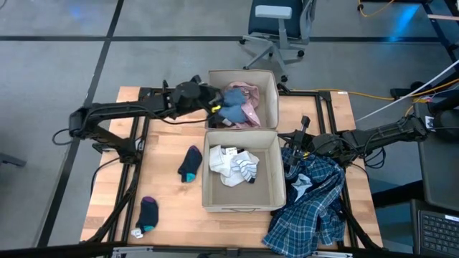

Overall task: Sort clothes
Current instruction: Put the blue sock into the top laundry organizer, then put the dark blue sock into the top laundry organizer

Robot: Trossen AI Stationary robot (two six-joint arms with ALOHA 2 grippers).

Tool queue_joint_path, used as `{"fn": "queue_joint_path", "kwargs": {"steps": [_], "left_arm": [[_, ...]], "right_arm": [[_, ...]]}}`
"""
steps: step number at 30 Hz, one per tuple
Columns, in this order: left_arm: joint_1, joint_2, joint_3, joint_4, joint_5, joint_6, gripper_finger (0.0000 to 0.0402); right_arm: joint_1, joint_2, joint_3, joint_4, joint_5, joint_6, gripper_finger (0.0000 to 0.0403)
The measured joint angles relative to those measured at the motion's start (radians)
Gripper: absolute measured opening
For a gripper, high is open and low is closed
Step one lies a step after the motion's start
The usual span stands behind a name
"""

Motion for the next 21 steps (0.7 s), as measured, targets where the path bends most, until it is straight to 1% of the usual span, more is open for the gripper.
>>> {"fn": "queue_joint_path", "kwargs": {"steps": [3, 7, 11, 15, 18, 21], "left_arm": [[-0.038, -0.081, 0.001, -0.082, -0.001, -0.022, 0.0185], [-0.123, -0.186, 0.001, -0.275, 0.001, -0.1, 0.0183], [-0.231, -0.27, -0.008, -0.471, 0.001, -0.247, 0.0179], [-0.337, -0.319, -0.054, -0.632, 0.001, -0.446, 0.0178], [-0.414, -0.328, -0.104, -0.685, 0.0, -0.58, 0.0178], [-0.48, -0.319, -0.164, -0.674, 0.001, -0.67, 0.0178]], "right_arm": [[0.0, 0.0, 0.0, -0.001, -0.001, 0.0, 0.0007], [0.0, 0.0, 0.0, -0.001, -0.002, 0.0, 0.0007], [0.0, 0.002, 0.0, 0.0, -0.002, 0.0, 0.0007], [0.0, 0.018, 0.0, 0.001, -0.001, 0.0, 0.0007], [0.0, 0.039, 0.0, 0.0, 0.0, 0.0, 0.0007], [0.0, 0.065, 0.0, 0.006, 0.005, 0.0, 0.0007]]}}
